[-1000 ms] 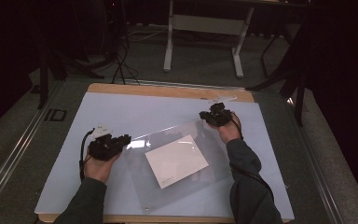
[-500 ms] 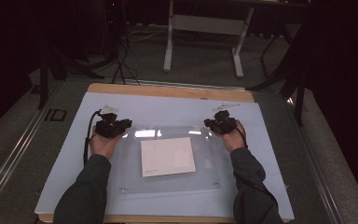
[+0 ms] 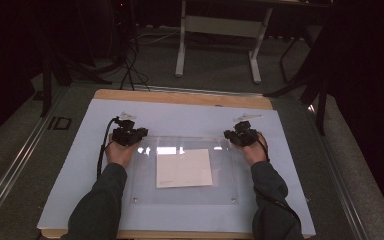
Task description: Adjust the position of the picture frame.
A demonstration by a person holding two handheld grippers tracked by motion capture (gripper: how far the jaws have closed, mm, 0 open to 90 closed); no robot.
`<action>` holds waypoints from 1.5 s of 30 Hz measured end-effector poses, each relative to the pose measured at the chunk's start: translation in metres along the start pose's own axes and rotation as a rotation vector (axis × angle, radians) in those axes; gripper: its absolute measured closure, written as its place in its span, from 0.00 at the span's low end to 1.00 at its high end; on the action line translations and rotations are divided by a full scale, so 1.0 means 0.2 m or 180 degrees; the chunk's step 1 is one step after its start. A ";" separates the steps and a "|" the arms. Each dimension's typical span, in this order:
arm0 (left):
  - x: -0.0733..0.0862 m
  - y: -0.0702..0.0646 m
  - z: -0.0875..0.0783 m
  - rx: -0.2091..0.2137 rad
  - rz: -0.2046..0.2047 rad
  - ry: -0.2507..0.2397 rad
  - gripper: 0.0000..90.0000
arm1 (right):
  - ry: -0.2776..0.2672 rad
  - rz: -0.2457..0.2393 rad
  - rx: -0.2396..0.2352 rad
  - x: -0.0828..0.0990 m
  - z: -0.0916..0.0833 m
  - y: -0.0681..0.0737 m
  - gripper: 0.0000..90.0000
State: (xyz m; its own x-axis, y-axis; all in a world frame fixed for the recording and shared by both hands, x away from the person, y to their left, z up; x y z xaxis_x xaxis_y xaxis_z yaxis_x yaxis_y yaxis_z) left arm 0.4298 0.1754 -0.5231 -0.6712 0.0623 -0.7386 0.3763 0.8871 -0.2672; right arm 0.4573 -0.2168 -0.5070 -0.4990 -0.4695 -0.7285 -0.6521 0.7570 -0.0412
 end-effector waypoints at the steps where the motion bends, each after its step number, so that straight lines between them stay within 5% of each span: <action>1: 0.00 0.00 0.01 0.0010 0.0006 -0.0007 0.90 | 0.0011 -0.0001 0.0004 0.00 0.00 0.00 0.94; 10: 0.03 0.03 0.06 0.0255 0.0373 0.0058 0.92 | 0.0015 0.0129 0.0002 0.06 0.03 -0.02 0.94; 12: 0.05 0.04 0.07 0.0302 0.0320 0.0014 0.91 | -0.0003 0.0163 0.0003 0.08 0.05 -0.02 0.94; 25: 0.07 0.04 0.02 0.0193 0.0245 -0.0098 0.83 | -0.0031 0.0200 0.0045 0.09 0.04 -0.01 0.94; 30: 0.07 0.01 0.01 0.0087 0.0509 -0.0134 0.93 | -0.0037 0.0208 0.0038 0.09 0.04 -0.01 0.94; 34: 0.07 0.02 0.01 0.0144 0.0595 -0.0123 0.94 | -0.0065 0.0208 0.0020 0.10 0.04 -0.02 0.94; 37: 0.07 0.03 0.01 0.0194 0.0572 -0.0141 0.94 | -0.0082 0.0220 0.0004 0.10 0.04 -0.02 0.93; 45: 0.08 0.04 -0.01 0.0280 0.0259 -0.0200 0.84 | -0.0111 0.0243 -0.0004 0.11 0.04 -0.02 0.93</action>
State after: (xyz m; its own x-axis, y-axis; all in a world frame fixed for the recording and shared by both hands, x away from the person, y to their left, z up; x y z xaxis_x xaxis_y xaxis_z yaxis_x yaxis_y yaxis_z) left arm 0.4208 0.1852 -0.5365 -0.5959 0.1013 -0.7967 0.4843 0.8366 -0.2559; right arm 0.4530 -0.2268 -0.5279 -0.5272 -0.3942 -0.7528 -0.6136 0.7895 0.0163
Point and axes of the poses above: each handheld gripper's, and its own axes: z roughly forward along the jaws, x roughly out of its underside, y roughly to its left, the point moved 2 cm from there along z, roughly forward along the jaws, and after that the axes turned 6 degrees about -z, right-handed, at the moved point
